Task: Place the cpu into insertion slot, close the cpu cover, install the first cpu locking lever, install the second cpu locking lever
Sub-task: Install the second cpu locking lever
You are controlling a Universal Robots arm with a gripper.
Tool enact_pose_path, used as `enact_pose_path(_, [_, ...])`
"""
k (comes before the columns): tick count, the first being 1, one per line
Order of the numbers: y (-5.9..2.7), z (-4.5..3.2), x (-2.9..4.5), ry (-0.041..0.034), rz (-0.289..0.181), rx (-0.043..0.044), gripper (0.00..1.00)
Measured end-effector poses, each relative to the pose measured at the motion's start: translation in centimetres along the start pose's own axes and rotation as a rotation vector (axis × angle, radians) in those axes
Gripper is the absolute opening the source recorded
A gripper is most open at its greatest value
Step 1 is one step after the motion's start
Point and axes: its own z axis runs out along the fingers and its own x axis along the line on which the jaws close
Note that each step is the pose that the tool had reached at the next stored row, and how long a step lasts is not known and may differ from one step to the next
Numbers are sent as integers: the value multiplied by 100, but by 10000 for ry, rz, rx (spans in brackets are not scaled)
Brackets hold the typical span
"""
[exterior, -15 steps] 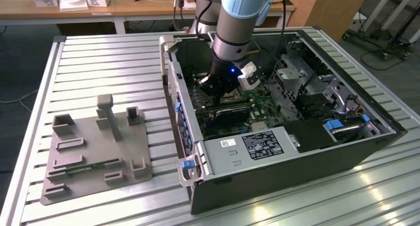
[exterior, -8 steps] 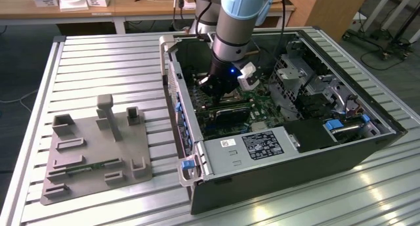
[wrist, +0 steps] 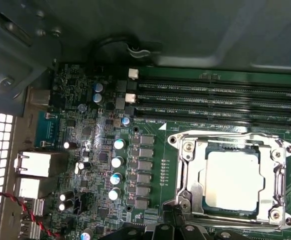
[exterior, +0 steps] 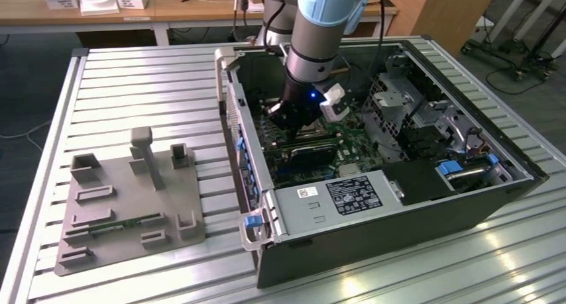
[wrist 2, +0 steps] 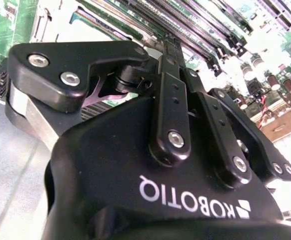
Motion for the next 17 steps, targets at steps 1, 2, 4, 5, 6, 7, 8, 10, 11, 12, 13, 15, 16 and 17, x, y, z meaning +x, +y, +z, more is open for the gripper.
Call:
enact_pose_path(1, [6,-17,-3,-16,-3,-24,10])
enact_pose_path(2, [6,-48,-1,-1,-1,-2,10])
enact_pose_path(4, [6,-79,1,8,-1,10,10])
enact_pose_path(5, [7,-85,1,7,-1,10,10])
enact_pose_path(6, [8,-91,1,7,-2,12,10])
enact_pose_path(7, [9,-95,2,6,-1,12,10])
enact_pose_path(8, [10,-101,2,6,-2,14,10])
enact_pose_path(10, [12,-116,2,2,-2,14,10])
enact_pose_path(11, [14,-127,2,1,-2,13,10])
enact_pose_path(12, [15,-140,2,-2,-3,14,10])
enact_pose_path(13, [17,-152,2,-5,-3,15,10])
enact_pose_path(15, [21,-178,2,-14,-4,15,10])
enact_pose_path(16, [22,-190,2,-19,-5,15,10])
enact_pose_path(17, [23,-200,2,-24,-5,15,10])
